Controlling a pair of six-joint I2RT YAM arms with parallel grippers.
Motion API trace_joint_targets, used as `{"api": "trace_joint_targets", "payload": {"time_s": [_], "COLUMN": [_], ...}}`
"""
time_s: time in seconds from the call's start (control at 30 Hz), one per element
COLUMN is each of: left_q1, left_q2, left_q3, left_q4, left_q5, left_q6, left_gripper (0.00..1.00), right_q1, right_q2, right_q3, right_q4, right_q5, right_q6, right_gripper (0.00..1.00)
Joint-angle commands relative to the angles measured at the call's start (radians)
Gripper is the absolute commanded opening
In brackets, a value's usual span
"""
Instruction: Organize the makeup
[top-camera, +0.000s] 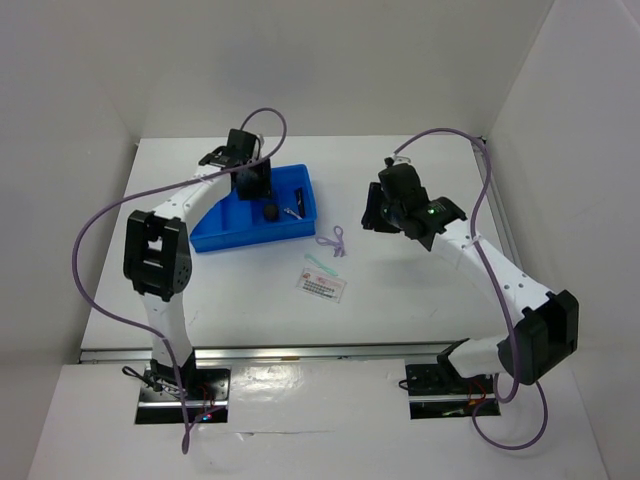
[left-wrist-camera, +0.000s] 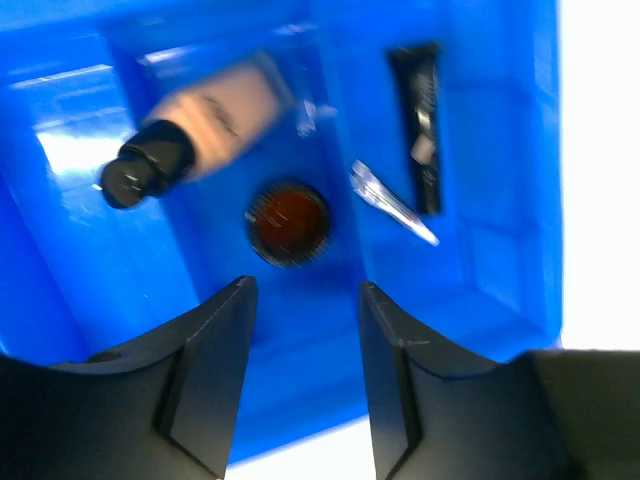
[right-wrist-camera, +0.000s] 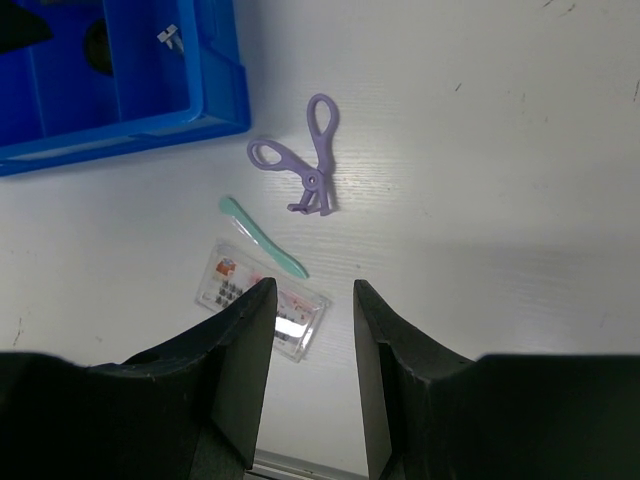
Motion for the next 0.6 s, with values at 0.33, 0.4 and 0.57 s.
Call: {"api": "trace_joint_targets", "payload": {"time_s": [0.33, 0.4, 0.57], "left_q1": [0.023, 0.042, 0.08], "left_q2": [-0.009, 0.061, 0.21], "left_q3": [0.226, 0.299, 0.433], "left_q4": [-0.172, -0.202, -0.225], "left_q5": [-0.244, -0.234, -0.169], "left_q6": [-0.058, -0.069, -0.101], "left_gripper": [0.67, 0.71, 0.67], "right_q1": [-0.006, -0.006, -0.006], "right_q2": [0.004, 0.004, -0.005], "right_q3": [-0.031, -0.031, -0.031], "right_q4": [0.003, 0.003, -0.009], "right_q5": [-0.014, -0.014, -0.014], "right_q6": [0.016, 0.016, 0.016], "right_gripper": [0.44, 0.44, 0.44]}}
